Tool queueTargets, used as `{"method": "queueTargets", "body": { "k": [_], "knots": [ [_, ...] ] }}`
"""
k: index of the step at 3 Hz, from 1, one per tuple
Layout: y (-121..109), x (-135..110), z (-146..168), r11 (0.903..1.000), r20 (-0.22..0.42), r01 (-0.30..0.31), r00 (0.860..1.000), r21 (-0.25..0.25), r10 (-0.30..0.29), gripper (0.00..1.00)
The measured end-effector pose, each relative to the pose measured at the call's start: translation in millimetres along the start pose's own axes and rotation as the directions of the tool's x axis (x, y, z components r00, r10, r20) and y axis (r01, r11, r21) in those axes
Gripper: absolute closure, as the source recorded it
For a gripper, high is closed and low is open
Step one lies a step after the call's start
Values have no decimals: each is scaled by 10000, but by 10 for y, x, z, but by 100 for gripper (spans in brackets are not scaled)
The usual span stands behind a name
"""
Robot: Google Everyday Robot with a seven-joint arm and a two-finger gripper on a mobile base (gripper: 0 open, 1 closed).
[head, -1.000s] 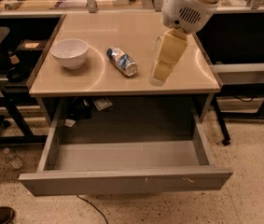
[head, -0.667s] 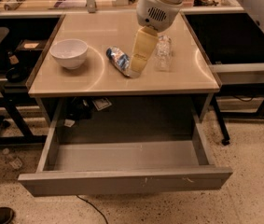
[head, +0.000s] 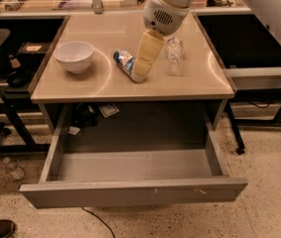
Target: Place redbull can into top drawer
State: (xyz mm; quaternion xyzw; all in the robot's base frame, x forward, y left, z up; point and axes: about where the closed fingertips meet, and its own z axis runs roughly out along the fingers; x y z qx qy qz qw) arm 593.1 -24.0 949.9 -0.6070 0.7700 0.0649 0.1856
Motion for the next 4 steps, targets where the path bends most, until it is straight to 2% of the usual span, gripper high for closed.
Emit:
{"method": "queueTargets", "body": {
  "k": [1,2,4],
  "knots": [
    [-163,-10,176,9966,-70,-825,9966,6,825,0],
    [-395,-36,502,9839,-110,-1755,9845,-330,1752,0],
    [-414,-65,559,9817,-17,-1878,9822,-323,1879,0]
  ]
}}
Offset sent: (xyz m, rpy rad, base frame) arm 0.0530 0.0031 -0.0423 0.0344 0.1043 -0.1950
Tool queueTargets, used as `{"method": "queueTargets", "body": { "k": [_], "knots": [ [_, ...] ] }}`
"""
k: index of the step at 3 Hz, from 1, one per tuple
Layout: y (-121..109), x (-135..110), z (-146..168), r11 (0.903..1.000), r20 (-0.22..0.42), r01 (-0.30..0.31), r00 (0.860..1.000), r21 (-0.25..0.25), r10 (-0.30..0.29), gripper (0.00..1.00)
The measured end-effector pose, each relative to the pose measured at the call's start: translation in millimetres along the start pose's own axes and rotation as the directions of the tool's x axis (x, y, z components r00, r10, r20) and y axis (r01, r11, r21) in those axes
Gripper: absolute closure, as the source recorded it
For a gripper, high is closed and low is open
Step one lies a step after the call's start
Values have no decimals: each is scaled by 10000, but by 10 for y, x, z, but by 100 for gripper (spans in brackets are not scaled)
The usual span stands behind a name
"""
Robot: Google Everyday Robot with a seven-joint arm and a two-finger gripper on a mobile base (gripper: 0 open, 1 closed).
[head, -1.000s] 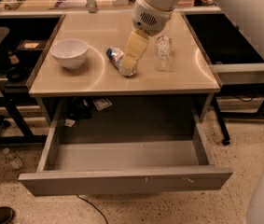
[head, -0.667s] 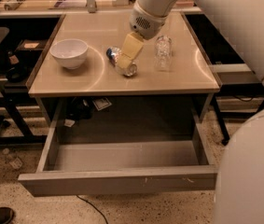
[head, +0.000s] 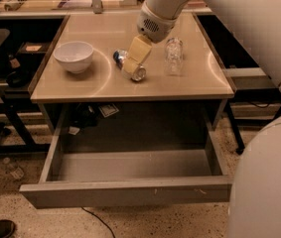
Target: Place redbull can into top drawer
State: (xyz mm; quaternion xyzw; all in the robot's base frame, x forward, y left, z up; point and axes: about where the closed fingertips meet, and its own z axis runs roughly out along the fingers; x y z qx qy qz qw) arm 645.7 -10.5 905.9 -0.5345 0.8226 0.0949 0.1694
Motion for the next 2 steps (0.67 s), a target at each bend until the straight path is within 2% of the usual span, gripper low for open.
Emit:
{"method": "queueTargets", "body": {
  "k": [2],
  "knots": [
    [-163,-305,285,9964,363,-853,9957,-24,853,0]
  ]
}}
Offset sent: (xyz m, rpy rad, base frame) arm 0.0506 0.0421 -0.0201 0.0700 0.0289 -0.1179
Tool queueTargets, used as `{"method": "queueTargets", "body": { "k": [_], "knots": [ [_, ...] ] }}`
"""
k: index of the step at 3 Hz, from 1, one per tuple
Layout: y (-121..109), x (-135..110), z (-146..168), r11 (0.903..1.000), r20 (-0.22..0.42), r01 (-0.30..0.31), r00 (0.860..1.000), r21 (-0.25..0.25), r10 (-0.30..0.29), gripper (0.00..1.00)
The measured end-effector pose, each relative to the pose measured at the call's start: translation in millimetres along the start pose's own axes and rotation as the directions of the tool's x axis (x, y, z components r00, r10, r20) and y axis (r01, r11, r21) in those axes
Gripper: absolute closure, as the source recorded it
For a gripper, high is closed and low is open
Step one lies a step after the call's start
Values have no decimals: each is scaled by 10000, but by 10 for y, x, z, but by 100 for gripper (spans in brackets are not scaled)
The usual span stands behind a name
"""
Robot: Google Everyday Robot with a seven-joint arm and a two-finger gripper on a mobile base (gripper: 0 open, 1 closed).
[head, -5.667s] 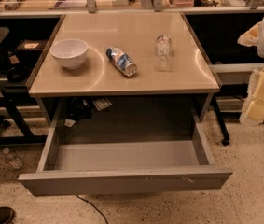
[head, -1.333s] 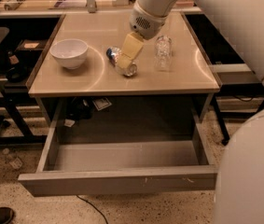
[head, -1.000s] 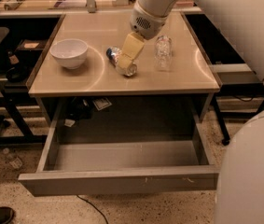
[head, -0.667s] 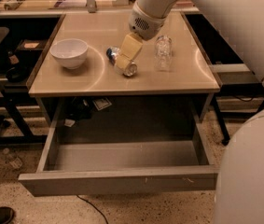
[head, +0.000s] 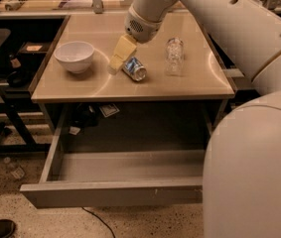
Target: Place redbull can into top drawer
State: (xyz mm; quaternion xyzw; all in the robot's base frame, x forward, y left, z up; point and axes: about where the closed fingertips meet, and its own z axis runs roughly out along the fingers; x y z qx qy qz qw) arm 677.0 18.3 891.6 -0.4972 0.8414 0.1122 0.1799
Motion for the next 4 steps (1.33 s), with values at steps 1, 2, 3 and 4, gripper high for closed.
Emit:
{"method": "queueTargets", "body": {
  "k": [1,2,3,4],
  "knots": [
    [-59,-76,176,9996,29,-214,9998,-202,214,0],
    [-116,-140,325,9985,127,-384,9992,-399,389,0],
    [-184,-195,444,9976,153,-506,9986,-467,514,0],
    [-276,-247,534,9975,137,-529,9985,-475,536,0]
  ]
}}
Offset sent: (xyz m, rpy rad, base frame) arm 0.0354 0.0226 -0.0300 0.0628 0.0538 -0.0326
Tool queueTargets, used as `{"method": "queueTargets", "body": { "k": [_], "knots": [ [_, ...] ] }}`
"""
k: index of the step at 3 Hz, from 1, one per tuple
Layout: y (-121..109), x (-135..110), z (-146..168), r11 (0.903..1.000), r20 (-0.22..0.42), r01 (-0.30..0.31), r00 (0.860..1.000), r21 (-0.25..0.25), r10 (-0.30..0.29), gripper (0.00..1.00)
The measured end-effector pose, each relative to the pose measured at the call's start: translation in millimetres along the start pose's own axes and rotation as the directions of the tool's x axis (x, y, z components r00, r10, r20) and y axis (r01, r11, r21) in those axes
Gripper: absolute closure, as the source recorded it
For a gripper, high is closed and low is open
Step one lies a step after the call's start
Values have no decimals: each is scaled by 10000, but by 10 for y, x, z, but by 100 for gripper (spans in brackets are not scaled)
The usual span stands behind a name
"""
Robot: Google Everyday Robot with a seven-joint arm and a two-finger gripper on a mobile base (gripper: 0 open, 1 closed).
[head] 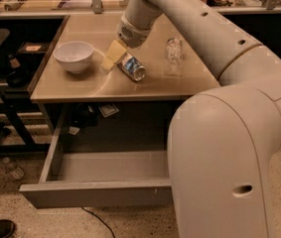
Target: Place redbull can into top drawer
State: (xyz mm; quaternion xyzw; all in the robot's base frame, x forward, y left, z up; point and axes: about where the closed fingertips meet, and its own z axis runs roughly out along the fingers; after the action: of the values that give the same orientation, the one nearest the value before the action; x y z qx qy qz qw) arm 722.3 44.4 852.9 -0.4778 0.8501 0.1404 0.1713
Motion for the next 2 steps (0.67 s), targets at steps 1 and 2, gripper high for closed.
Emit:
{"method": "queueTargets", "body": {
  "k": [1,2],
  "knots": [
    [-119,-12,75,10000,-95,-58,9999,46,58,0],
    [-205,8,181,9998,-169,-180,9997,-18,180,0]
  ]
}}
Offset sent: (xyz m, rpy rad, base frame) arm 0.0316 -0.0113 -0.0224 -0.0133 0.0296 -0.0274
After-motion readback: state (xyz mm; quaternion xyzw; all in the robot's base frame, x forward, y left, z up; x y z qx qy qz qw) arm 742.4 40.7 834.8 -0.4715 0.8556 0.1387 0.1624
